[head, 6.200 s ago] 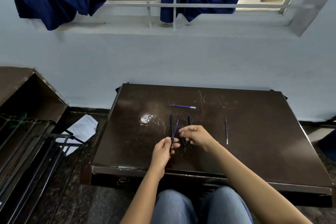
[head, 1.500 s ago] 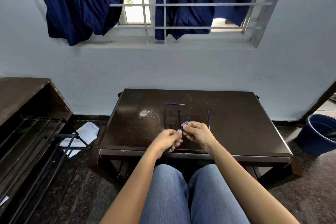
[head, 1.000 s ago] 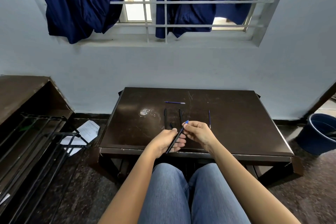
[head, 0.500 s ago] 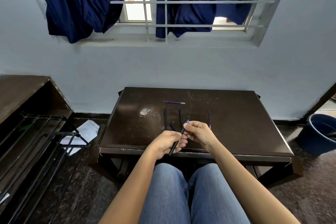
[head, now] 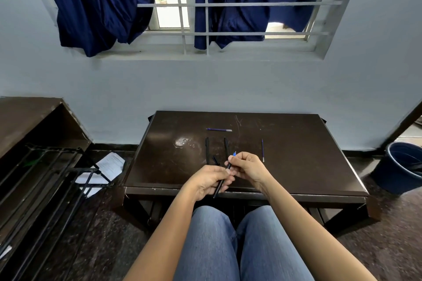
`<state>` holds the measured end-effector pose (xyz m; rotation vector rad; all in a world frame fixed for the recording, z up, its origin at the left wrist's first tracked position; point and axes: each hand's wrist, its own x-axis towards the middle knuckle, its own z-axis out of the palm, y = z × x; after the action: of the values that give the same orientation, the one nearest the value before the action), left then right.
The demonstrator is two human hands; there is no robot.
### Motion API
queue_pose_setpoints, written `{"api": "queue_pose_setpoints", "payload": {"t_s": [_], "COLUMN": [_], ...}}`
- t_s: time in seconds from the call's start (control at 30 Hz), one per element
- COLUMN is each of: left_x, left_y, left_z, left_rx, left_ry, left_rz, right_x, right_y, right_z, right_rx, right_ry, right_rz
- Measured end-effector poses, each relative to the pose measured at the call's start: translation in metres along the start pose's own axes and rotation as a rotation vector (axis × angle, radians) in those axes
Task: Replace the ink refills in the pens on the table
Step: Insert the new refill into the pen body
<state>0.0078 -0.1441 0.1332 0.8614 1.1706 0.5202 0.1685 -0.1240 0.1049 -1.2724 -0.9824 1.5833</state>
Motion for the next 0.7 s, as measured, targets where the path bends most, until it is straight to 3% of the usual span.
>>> {"api": "queue_pose_setpoints", "payload": {"t_s": [0.17,0.3,0.4,0.7], "left_x": [0.004,-0.001,-0.003,-0.001], "left_y": [-0.002,0.003,0.004,0.002], "left_z": [0.008,0.011,0.006,0.011], "left_rx": [0.031,-0.075,-0.105,-0.096], "left_ry": [0.044,-0.04,-0.114,-0.07], "left_rz": [0.065,0.027,-0.009,0.064], "right_x": [-0.001,-0.006,-0.007,-0.004], "right_y": [-0.001,-0.001,-0.001,-0.006], "right_z": [0.004,-0.004,-0.01,-0.002], "right_rx": [-0.037,0.2,0.236,0.183], "right_ry": [0.03,-0.157,-0.233,-0.07], "right_rz": [-0.017,0.061,0.088,0.077]}}
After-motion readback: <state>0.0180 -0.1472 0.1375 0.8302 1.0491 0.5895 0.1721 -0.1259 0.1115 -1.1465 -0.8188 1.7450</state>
